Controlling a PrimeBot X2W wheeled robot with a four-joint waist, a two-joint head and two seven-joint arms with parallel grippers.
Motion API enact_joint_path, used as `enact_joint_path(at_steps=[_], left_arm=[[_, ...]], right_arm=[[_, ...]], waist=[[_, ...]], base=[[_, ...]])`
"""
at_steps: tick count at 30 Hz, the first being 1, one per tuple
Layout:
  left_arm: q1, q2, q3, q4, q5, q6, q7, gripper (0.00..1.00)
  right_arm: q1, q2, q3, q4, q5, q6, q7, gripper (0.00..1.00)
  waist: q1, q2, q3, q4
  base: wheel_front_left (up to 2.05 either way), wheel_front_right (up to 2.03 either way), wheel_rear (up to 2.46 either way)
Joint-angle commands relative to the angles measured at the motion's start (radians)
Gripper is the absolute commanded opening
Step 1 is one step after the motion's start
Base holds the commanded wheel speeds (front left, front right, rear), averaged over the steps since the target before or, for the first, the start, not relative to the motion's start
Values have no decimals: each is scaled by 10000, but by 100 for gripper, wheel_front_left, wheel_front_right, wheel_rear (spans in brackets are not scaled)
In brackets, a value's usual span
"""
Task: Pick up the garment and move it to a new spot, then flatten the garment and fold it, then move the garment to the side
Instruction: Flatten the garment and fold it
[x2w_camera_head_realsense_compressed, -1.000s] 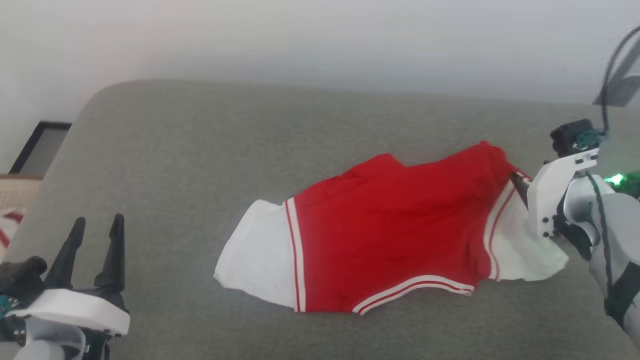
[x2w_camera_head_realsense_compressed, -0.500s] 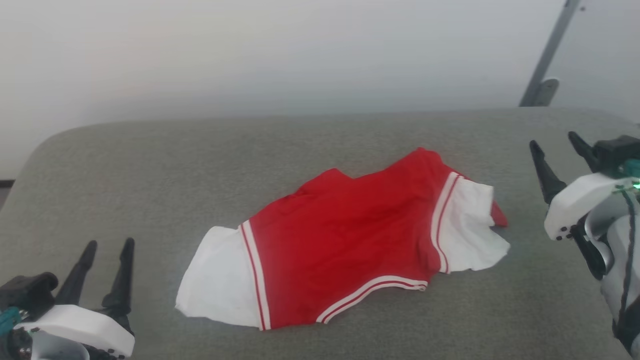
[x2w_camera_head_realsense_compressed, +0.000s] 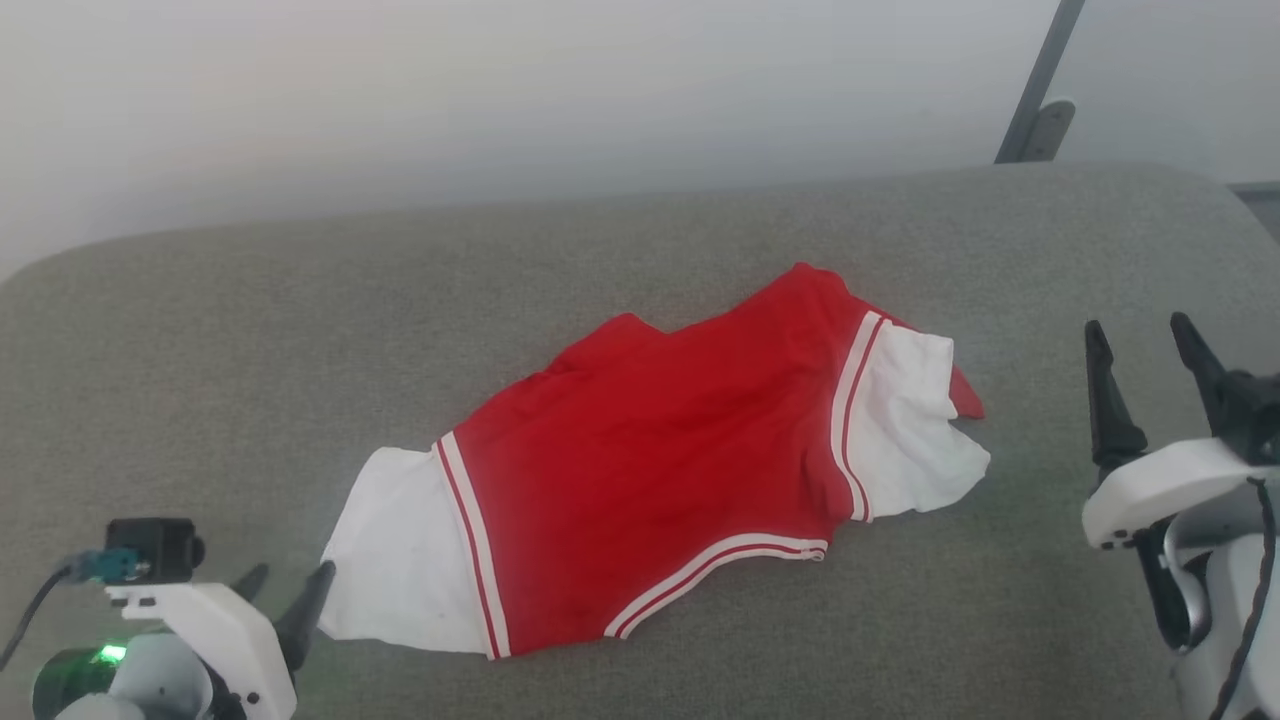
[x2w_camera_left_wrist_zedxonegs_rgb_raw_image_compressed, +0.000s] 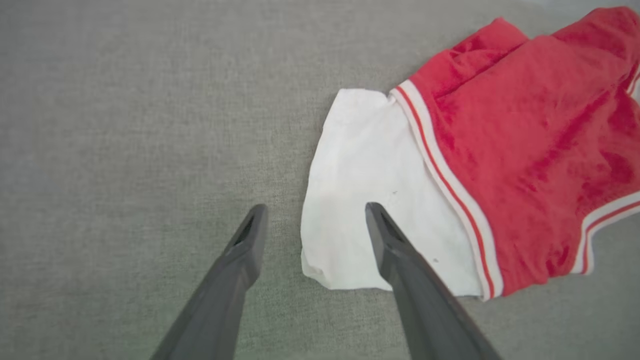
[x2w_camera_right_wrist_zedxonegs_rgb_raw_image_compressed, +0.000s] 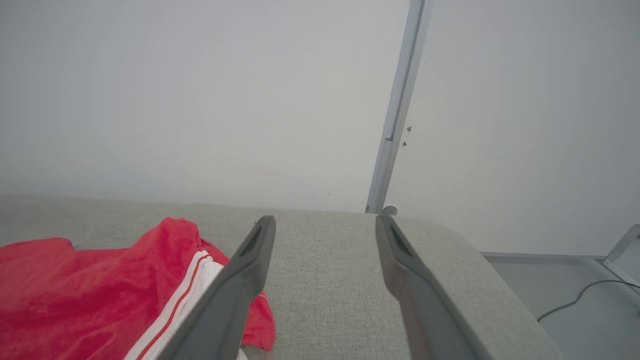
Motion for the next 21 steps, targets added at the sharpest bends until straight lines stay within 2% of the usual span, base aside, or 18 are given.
enact_joint_path(at_steps=[1, 6, 12, 13, 14, 15, 21], left_arm=[[-187, 25, -71, 53, -90, 49, 219, 100], [-715, 32, -497, 543, -231, 233, 1676, 100], [-1300, -213, -955, 1299, -480, 492, 3194, 99], [-1388, -290, -992, 1405, -542, 551, 3338, 72], [-1478, -345, -1069, 1492, -573, 535, 3475, 30], [-1567, -389, -1082, 1574, -616, 516, 3522, 2], [-1865, -508, -1271, 1859, -627, 331, 3702, 0]], right_arm=[[173, 132, -79, -244, -123, -18, 87, 100], [739, 618, -377, -1386, -355, -18, 607, 100], [1206, 949, -440, -2129, -247, -18, 1191, 100], [1264, 992, -436, -2200, -172, -18, 1297, 100], [1330, 1023, -424, -2245, -78, -18, 1418, 100], [1396, 1026, -376, -2270, -12, -18, 1577, 100], [1425, 800, 40, -2178, 476, -18, 2645, 100]], waist=[[0, -1, 84, -32], [0, -1, 347, -83], [0, -1, 639, -118], [0, -1, 682, -119], [0, -1, 716, -119], [0, -1, 756, -116], [0, -1, 898, -71]], base=[[0, 0, 0], [0, 0, 0], [0, 0, 0], [0, 0, 0], [0, 0, 0], [0, 0, 0], [0, 0, 0]])
